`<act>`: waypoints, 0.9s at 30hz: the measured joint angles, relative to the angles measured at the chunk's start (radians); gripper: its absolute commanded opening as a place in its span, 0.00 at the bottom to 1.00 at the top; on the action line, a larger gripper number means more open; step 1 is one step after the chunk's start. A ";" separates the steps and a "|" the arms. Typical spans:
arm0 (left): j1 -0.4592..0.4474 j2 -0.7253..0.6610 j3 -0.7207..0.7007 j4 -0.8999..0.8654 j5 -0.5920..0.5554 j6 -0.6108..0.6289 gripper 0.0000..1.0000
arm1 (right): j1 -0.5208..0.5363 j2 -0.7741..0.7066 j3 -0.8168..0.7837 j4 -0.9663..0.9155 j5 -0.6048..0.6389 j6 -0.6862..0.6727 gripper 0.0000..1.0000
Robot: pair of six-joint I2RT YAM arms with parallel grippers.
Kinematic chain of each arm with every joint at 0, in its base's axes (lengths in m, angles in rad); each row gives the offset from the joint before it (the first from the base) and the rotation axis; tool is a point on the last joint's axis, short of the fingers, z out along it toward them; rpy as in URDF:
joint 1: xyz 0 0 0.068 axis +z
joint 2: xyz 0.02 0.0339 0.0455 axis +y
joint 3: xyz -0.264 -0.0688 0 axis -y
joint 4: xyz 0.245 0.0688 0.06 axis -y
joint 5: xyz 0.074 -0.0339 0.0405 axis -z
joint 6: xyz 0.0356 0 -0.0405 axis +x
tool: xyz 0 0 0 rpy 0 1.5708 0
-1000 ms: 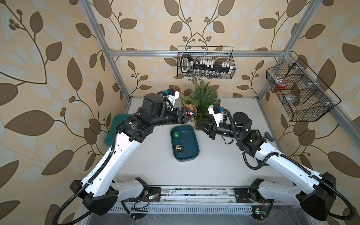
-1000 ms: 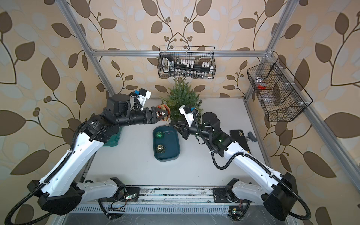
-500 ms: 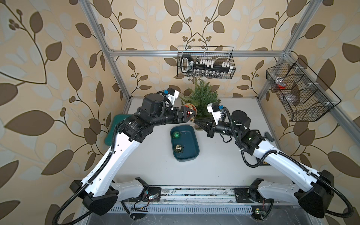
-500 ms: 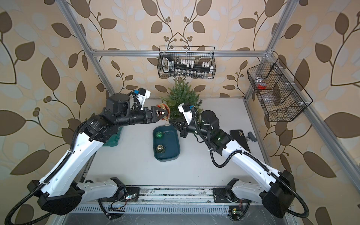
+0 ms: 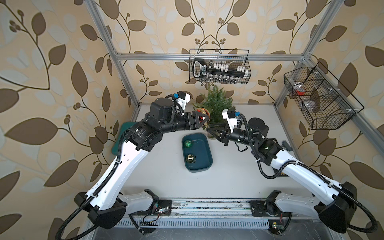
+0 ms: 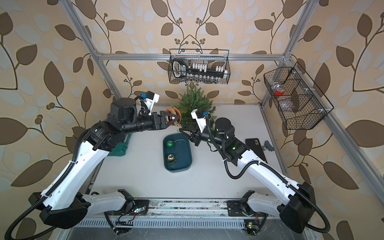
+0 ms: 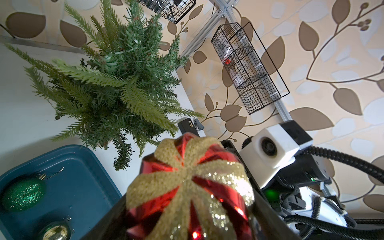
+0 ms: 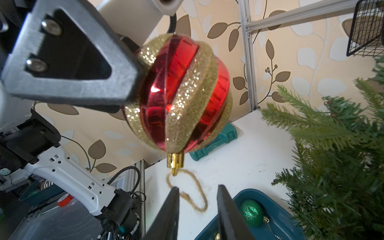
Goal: Decorate the small christmas tree with ornaments
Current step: Pick up an ornament from the container.
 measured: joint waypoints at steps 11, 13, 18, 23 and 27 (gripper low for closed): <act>0.002 0.002 0.000 0.006 -0.011 0.001 0.64 | 0.000 0.000 0.000 0.010 0.047 0.003 0.00; 0.004 0.002 0.000 0.006 -0.020 0.001 0.64 | 0.000 0.000 0.003 0.006 0.061 0.002 0.00; 0.019 0.011 0.000 0.021 -0.034 0.001 0.64 | 0.000 0.000 0.032 -0.007 0.105 -0.001 0.00; 0.047 0.034 0.006 0.042 -0.047 0.000 0.64 | 0.000 0.013 0.079 -0.018 0.135 -0.008 0.00; 0.061 0.057 0.027 0.058 -0.047 0.000 0.64 | 0.000 0.036 0.119 -0.031 0.158 -0.017 0.00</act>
